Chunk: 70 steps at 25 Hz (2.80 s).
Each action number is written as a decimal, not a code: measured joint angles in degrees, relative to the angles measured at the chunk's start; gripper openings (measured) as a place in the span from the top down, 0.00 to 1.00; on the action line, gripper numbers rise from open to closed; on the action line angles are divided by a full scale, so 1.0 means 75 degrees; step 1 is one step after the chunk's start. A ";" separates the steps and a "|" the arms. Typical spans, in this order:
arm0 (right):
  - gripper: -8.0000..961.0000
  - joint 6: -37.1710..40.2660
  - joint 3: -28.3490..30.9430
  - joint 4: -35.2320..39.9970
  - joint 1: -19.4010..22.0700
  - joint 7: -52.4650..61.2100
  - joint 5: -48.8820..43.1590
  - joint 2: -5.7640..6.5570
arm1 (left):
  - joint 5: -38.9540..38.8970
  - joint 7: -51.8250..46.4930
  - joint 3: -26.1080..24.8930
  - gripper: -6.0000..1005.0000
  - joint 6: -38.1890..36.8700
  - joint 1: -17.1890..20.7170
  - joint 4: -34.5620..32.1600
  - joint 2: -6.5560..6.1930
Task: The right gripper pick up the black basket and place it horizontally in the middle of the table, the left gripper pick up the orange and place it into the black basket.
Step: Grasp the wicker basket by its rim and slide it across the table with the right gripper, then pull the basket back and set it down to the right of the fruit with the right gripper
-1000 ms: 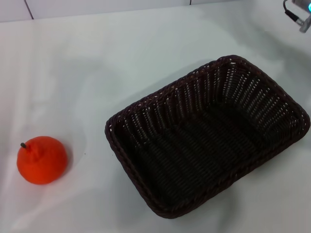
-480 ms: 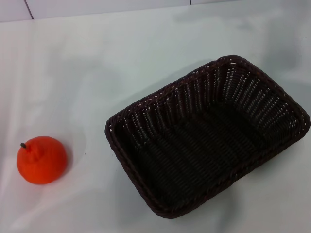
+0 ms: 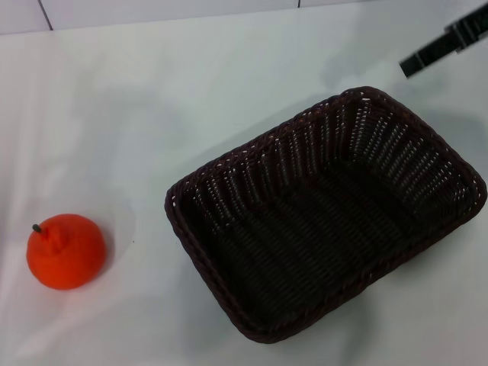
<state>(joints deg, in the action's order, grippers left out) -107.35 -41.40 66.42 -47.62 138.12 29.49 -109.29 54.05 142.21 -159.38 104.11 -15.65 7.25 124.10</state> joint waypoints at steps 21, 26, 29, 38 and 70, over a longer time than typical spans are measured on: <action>0.38 0.1468 -0.0694 -0.2468 0.0223 -0.0678 -0.0533 -0.0192 | 0.0000 -0.0001 -0.0075 0.12 -0.0020 -0.0071 -0.0039 0.0008; 0.53 0.1522 -0.0654 -0.2583 0.0225 -0.0870 -0.0519 -0.0253 | 0.0000 -0.0001 -0.0089 0.12 -0.0034 -0.0114 -0.0042 0.0013; 0.65 0.1519 -0.0621 -0.2587 0.0273 -0.0873 -0.0468 -0.0242 | 0.0000 -0.0001 -0.0083 0.12 -0.0092 -0.0127 -0.0042 0.0013; 0.82 0.1471 0.0887 -0.2745 0.0538 -0.0992 0.0348 -0.0040 | 0.0001 -0.0001 -0.0076 0.12 -0.0124 -0.0114 -0.0066 0.0025; 0.79 0.3996 0.2272 -0.5402 0.0935 -0.0168 0.2371 -0.0522 | 0.0001 -0.0001 -0.0019 0.12 -0.0222 -0.0160 -0.0064 0.0000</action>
<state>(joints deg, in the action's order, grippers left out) -77.37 -24.36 25.91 -40.61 136.86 47.27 -113.20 54.06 142.21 -159.52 102.44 -16.85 6.77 124.10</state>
